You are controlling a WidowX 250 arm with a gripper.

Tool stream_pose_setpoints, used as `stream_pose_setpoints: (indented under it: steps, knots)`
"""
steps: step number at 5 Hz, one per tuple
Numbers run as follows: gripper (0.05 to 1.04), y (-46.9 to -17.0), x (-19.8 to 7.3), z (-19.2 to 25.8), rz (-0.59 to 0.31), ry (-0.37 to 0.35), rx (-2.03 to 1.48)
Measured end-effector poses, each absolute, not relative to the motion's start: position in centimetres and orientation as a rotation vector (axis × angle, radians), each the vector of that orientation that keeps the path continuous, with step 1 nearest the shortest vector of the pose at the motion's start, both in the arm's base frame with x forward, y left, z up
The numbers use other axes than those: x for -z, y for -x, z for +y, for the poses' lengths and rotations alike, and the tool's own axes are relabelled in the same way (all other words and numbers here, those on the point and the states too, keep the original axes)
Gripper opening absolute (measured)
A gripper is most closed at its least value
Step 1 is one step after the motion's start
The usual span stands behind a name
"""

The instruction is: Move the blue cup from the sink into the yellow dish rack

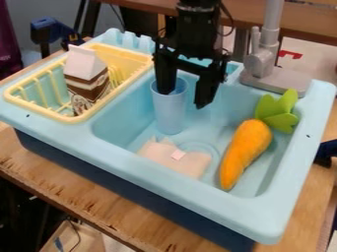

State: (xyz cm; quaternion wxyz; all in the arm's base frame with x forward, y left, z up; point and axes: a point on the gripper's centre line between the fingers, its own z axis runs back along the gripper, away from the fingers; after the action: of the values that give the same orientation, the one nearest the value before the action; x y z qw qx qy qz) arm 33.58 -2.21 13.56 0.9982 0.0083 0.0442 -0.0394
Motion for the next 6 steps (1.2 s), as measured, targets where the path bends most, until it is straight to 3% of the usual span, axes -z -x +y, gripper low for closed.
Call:
stream_pose_setpoints:
  steps: [1, 3, 4, 5, 6]
  knots:
    - [0.972, -33.7, -12.7, -2.2, 0.102, -0.017, 0.081]
    - [0.401, -33.9, -12.1, -2.4, 0.089, 0.001, 0.099]
    - [0.18, -33.7, -12.1, -2.4, 0.101, 0.0, 0.104]
    - [0.097, -33.4, -12.2, -2.3, 0.12, -0.003, 0.121]
    - [0.093, -32.8, -13.7, -2.5, 0.107, 0.012, 0.138]
